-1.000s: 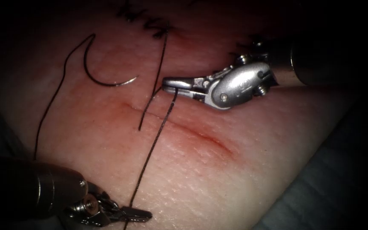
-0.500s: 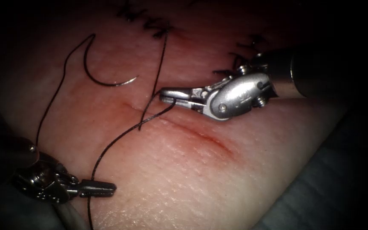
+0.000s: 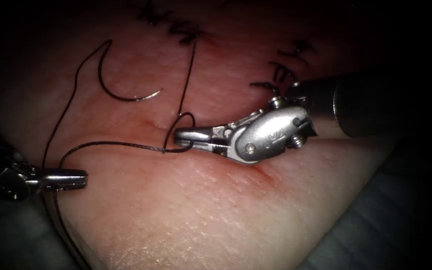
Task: Wound Closure
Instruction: With the right gripper hand over more suture to the left gripper, then loop the suture counter clockwise two times around the right gripper
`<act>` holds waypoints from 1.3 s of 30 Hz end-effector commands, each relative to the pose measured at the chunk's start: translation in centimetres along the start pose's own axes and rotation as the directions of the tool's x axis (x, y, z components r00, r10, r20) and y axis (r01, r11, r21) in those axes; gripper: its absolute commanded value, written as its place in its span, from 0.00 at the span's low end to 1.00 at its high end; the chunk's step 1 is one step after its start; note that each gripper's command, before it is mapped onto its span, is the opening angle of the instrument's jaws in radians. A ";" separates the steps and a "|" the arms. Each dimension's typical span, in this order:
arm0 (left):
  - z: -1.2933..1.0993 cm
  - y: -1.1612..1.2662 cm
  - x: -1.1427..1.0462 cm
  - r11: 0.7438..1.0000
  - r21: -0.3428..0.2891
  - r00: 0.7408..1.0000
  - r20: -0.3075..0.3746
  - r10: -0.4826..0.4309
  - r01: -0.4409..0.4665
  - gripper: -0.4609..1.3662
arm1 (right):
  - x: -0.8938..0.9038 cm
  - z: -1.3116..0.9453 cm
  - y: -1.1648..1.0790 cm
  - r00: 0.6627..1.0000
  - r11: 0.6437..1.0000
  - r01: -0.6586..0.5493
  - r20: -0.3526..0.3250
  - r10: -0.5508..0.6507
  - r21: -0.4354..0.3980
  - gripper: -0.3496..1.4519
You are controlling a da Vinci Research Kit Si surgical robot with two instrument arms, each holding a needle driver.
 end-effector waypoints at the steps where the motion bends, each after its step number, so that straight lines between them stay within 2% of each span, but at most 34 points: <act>1: -0.02 -0.01 -0.02 1.000 0.005 1.000 0.000 -0.004 0.004 0.06 | 0.01 -0.02 -0.02 1.000 1.000 -0.024 0.002 0.024 -0.002 0.41; 2: -0.03 -0.01 -0.03 1.000 0.006 1.000 0.005 -0.004 0.004 0.06 | 0.02 -0.02 -0.03 1.000 1.000 -0.030 -0.002 0.030 -0.007 0.48; 3: -0.06 -0.03 -0.06 1.000 0.008 1.000 0.012 -0.005 0.004 0.06 | 0.03 -0.03 -0.04 0.999 0.999 -0.047 -0.005 0.047 -0.014 0.61; 5: -0.09 -0.04 -0.09 1.000 0.015 1.000 0.017 -0.013 0.012 0.06 | 0.06 -0.04 -0.05 0.998 0.998 -0.059 -0.016 0.058 -0.036 0.75; 8: -0.15 -0.08 -0.15 0.999 0.029 1.000 0.021 -0.018 0.017 0.06 | 0.09 -0.05 -0.07 0.998 0.995 -0.064 -0.031 0.062 -0.071 0.88; 11: -0.21 -0.12 -0.21 0.998 0.049 0.999 0.023 -0.037 0.036 0.06 | 0.13 -0.08 -0.07 0.997 0.991 -0.066 -0.037 0.062 -0.120 0.93; 14: -0.24 -0.14 -0.23 0.997 0.060 0.998 0.023 -0.053 0.052 0.06 | 0.14 -0.12 -0.05 0.998 0.982 -0.066 -0.005 0.066 -0.177 0.99; 18: -0.25 -0.15 -0.24 0.996 0.068 0.997 0.025 -0.067 0.065 0.06 | 0.17 -0.20 -0.03 0.992 0.968 -0.116 0.020 0.123 -0.221 0.99; 22: -0.23 -0.17 -0.28 0.994 0.071 0.996 0.024 -0.091 0.089 0.06 | 0.21 -0.31 -0.03 0.975 0.955 -0.184 0.081 0.208 -0.234 0.98; 29: -0.16 -0.18 -0.28 0.991 0.081 0.994 0.027 -0.105 0.103 0.06 | 0.25 -0.46 0.05 0.949 0.934 -0.227 0.153 0.276 -0.276 0.96; 33: -0.11 -0.18 -0.28 0.991 0.080 0.994 0.022 -0.110 0.108 0.06 | 0.25 -0.52 0.09 0.931 0.938 -0.235 0.218 0.292 -0.255 0.95; 35: -0.11 -0.17 -0.28 0.990 0.082 0.993 0.021 -0.116 0.114 0.06 | 0.25 -0.55 0.10 0.929 0.941 -0.239 0.225 0.293 -0.239 0.95; 39: -0.11 -0.16 -0.29 0.990 0.083 0.993 0.020 -0.119 0.117 0.06 | 0.23 -0.56 0.11 0.917 0.952 -0.266 0.265 0.298 -0.149 0.91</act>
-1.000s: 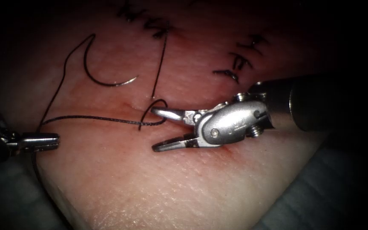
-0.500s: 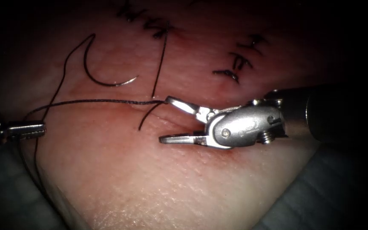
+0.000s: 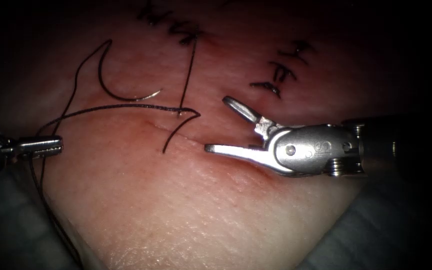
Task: Wound Closure
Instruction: Loop the suture counter clockwise two times around the right gripper
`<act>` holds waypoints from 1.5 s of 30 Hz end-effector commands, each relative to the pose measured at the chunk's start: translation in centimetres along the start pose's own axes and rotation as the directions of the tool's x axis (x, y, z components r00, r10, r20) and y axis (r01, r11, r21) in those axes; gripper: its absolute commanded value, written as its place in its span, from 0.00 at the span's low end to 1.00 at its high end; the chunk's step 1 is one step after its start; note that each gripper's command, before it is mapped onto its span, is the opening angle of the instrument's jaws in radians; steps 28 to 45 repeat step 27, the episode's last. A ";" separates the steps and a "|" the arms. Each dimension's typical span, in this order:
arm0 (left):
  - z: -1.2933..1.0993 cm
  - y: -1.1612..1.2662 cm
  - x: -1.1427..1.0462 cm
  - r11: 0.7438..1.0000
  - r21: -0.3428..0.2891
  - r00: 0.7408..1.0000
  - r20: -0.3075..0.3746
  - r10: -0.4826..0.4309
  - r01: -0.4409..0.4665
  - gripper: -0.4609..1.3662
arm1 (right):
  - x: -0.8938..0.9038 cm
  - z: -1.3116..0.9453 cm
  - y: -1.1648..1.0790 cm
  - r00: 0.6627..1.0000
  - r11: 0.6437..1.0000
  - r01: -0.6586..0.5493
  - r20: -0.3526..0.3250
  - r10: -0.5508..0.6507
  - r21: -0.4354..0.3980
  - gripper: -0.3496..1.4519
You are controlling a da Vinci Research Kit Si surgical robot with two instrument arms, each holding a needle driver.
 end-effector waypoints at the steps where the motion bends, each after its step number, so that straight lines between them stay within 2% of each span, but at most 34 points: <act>1: 0.00 0.00 0.00 1.000 -0.002 1.000 -0.001 0.001 -0.001 0.06 | 0.00 0.02 0.00 1.000 0.999 0.000 0.007 0.000 0.034 0.90; 5: 0.00 0.00 0.00 1.000 -0.003 1.000 -0.003 -0.005 0.005 0.06 | -0.04 0.05 0.04 0.999 0.989 -0.009 0.045 0.002 0.148 0.82; 10: 0.00 0.00 0.00 1.000 -0.004 1.000 -0.006 -0.011 0.011 0.06 | -0.10 0.05 0.13 0.999 0.983 -0.005 0.034 -0.001 0.185 0.80; 17: 0.03 0.02 0.03 1.000 -0.008 1.000 -0.014 -0.011 0.011 0.06 | -0.16 0.05 0.19 0.999 0.983 -0.004 0.036 -0.003 0.183 0.80; 45: 0.04 0.02 0.04 1.000 -0.009 1.000 -0.017 -0.011 0.011 0.06 | -0.17 0.03 0.21 0.999 0.985 -0.002 0.046 -0.006 0.172 0.79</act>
